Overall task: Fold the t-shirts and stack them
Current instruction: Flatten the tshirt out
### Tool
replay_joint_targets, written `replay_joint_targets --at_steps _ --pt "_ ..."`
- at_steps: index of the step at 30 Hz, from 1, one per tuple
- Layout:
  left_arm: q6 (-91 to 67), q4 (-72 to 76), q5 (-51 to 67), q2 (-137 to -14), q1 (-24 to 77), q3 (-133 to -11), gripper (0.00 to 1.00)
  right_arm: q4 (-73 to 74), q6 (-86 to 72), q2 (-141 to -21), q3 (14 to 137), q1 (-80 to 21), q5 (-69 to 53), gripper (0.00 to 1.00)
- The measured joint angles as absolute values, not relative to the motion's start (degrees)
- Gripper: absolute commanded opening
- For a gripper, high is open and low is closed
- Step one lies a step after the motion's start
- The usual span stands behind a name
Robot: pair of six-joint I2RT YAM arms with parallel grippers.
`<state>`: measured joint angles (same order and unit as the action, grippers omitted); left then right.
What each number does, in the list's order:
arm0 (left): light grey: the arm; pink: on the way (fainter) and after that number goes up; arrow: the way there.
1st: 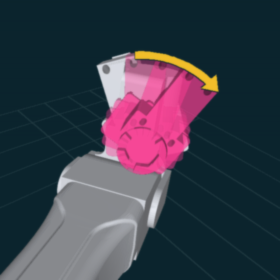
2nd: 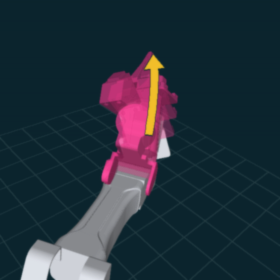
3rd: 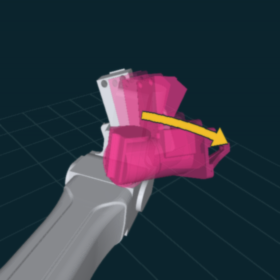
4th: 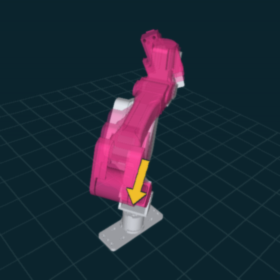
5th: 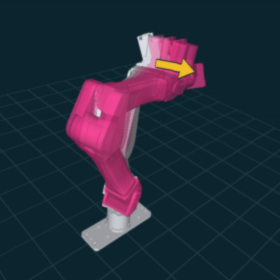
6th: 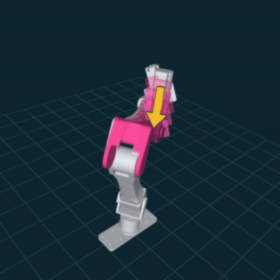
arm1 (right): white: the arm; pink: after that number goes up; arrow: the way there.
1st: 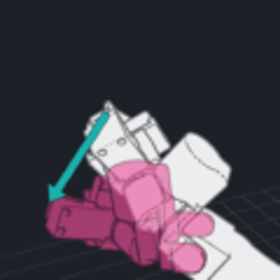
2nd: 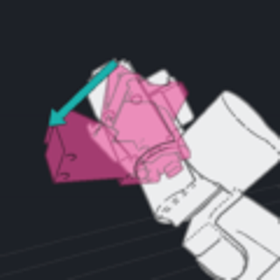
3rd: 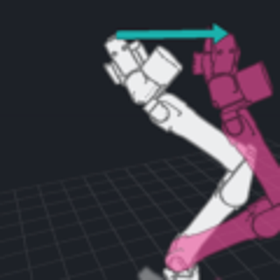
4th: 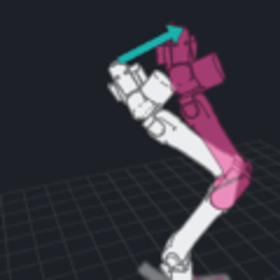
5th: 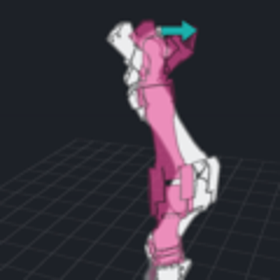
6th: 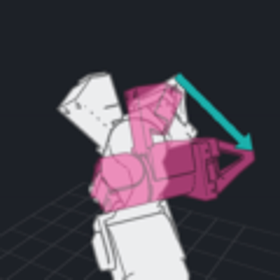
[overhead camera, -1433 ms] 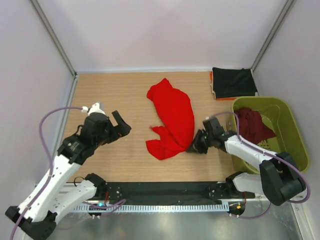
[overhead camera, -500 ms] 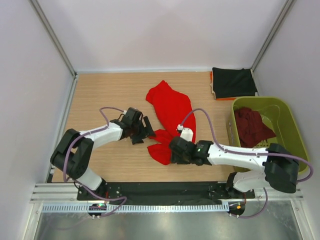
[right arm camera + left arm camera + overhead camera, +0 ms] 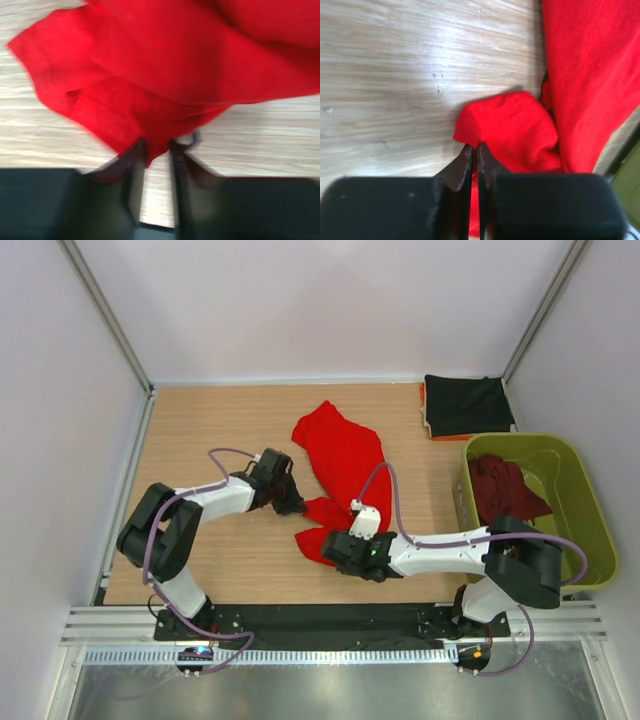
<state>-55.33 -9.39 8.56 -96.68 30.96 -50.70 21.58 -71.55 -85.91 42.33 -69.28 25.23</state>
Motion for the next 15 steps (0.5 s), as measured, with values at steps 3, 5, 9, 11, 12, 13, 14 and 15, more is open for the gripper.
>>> replay_joint_targets --at_steps 3,5,9,11,12,13,14,15 --pt "-54.8 -11.9 8.9 -96.5 30.5 -52.2 0.00 27.6 -71.7 -85.4 43.7 -69.3 28.3 0.01" --pt "-54.1 -16.3 8.6 -95.7 29.2 -55.8 0.00 34.2 -70.9 -83.3 46.7 -69.2 31.9 0.01" --pt "-52.1 -25.5 6.1 -90.5 25.0 -67.4 0.00 46.5 -66.1 -75.5 58.0 -68.1 39.7 0.01" --pt "-50.8 -29.6 3.3 -86.5 23.2 -75.5 0.00 49.5 -62.1 -70.9 64.8 -67.1 42.8 0.01" --pt "-50.2 -31.0 1.6 -84.2 22.4 -79.4 0.00 50.3 -59.7 -68.7 67.6 -66.6 44.0 0.01" --pt "-49.5 -32.7 0.0 -81.8 22.0 -83.0 0.00 50.9 -57.2 -66.6 69.9 -66.2 44.9 0.01" --pt "-48.8 -35.2 -1.8 -79.7 21.8 -87.0 0.00 51.6 -54.9 -64.7 71.8 -65.9 45.5 0.01" --pt "-47.9 -37.1 -3.7 -77.7 21.8 -90.8 0.00 52.6 -52.1 -63.2 73.8 -65.8 45.9 0.01"
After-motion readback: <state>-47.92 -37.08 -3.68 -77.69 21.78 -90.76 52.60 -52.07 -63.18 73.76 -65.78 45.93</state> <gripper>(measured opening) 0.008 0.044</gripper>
